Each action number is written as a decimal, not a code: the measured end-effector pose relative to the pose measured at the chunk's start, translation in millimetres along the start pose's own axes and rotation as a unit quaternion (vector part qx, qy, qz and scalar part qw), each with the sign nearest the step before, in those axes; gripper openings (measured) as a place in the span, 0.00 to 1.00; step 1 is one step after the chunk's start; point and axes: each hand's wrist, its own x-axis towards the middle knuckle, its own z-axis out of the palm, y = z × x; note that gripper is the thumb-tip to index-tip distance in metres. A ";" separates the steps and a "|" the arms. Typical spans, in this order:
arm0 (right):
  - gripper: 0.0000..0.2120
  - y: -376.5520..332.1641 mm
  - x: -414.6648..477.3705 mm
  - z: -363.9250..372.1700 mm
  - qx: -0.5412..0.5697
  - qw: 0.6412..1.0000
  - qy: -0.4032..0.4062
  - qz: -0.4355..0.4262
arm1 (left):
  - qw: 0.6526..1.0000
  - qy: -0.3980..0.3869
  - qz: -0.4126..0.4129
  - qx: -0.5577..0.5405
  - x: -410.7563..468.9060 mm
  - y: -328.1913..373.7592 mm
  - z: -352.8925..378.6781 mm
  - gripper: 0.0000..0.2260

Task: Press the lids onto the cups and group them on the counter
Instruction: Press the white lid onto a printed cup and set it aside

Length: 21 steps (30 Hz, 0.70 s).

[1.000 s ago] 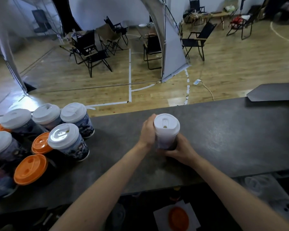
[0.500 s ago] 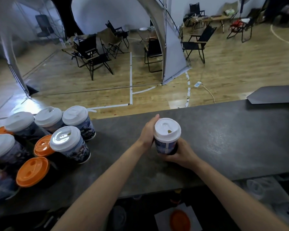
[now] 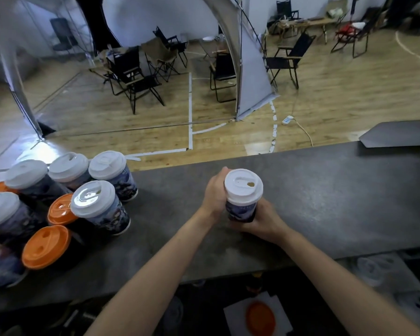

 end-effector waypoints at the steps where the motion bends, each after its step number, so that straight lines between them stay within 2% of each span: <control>1: 0.43 -2.4 1.2 -0.1 0.003 1.000 0.003 -0.003 | 1.000 0.016 0.011 -0.008 -8.0 0.1 3.3 0.20; 4: 0.44 -5.5 3.2 -2.4 0.015 1.000 0.013 0.001 | 0.999 0.039 0.013 -0.017 -7.3 -0.4 2.2 0.19; 8: 0.39 -5.6 -2.1 -4.9 0.002 1.000 -0.001 0.000 | 0.997 -0.063 -0.039 -0.007 3.5 10.6 -5.4 0.20; 14: 0.42 -6.7 2.2 -3.2 0.008 1.000 0.010 0.007 | 0.998 0.047 0.001 -0.032 -6.8 1.3 6.1 0.20; 19: 0.38 -2.9 0.4 -6.5 -0.009 1.000 0.002 -0.002 | 0.999 -0.012 -0.038 -0.036 3.1 7.6 -2.7 0.18; 21: 0.38 -1.1 -1.2 -4.0 -0.009 1.000 -0.002 -0.007 | 0.999 0.025 -0.033 -0.033 2.2 3.1 -1.7 0.18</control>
